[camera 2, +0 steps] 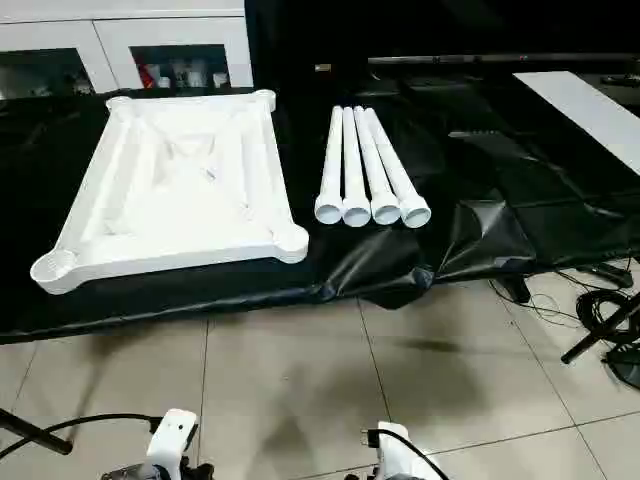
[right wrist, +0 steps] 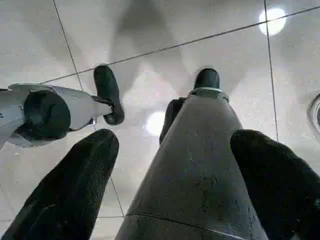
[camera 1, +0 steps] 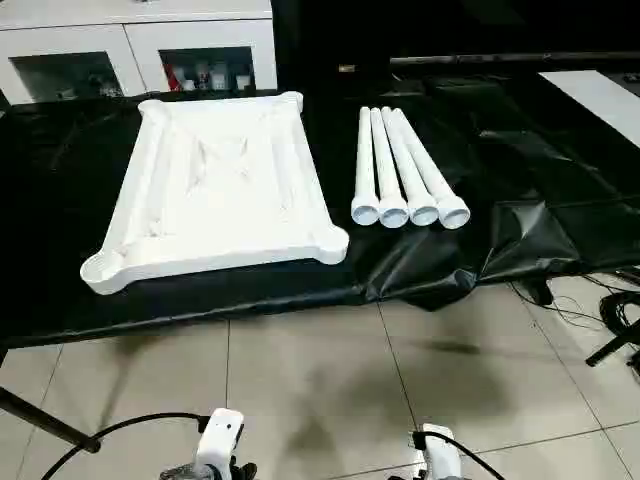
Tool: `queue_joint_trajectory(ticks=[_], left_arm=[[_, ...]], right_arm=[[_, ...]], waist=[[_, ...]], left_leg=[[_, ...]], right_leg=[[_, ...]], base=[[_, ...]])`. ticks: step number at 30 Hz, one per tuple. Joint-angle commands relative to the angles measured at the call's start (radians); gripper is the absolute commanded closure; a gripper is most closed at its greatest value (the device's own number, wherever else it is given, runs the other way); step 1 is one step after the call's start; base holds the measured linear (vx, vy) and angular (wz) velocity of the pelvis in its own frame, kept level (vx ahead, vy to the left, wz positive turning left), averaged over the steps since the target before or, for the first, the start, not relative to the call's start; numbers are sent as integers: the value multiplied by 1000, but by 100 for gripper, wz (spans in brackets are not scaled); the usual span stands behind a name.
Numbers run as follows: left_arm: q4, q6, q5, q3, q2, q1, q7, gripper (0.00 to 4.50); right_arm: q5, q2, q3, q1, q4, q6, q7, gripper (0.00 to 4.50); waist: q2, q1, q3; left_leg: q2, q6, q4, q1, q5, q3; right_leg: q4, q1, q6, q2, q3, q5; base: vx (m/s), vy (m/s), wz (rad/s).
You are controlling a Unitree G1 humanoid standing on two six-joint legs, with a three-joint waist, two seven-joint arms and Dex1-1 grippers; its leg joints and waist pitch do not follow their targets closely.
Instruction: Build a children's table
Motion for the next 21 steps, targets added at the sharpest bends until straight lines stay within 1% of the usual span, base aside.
queue_joint_trajectory(ticks=[1,17,18,19,20,21], left_arm=[[14,10,5,-8,-4,4,3,172],[14,10,5,-8,-4,4,3,172],[247,82,49,11,-36,-196,102,172],[242,78,45,13,-31,-189,92,172],[236,75,42,15,-25,-181,81,172],[233,73,40,17,-20,-176,73,172]], right_arm=[[-6,0,0,2,12,7,-4,50],[-6,0,0,2,12,7,-4,50],[-73,-50,-9,-107,46,114,-40,50],[-81,-49,-1,-113,49,116,-38,50],[-88,-47,6,-119,51,116,-38,50],[-95,-45,12,-122,53,116,-39,50]], waist=[[3,2,-25],[3,2,-26],[45,-20,-33],[8,-14,-15],[14,-8,-30],[19,-14,-24]], left_leg=[[77,40,-76,-2,-227,-25],[77,42,-75,-2,-219,-25],[64,6,-60,27,-225,-14],[76,5,-77,18,-277,-24],[66,3,-67,-5,-212,-24],[65,34,-67,-13,-174,-21]], right_leg=[[-79,18,-235,-99,58,-119],[-77,18,-238,-99,58,-107],[-82,-1,-228,-65,53,-42],[-83,5,-239,-81,57,-100],[-66,33,-237,-97,54,-112],[-72,25,-234,-100,53,-109]], base=[[0,0,0],[0,0,0],[0,0,0],[0,0,0],[-56,37,0],[0,0,0]])
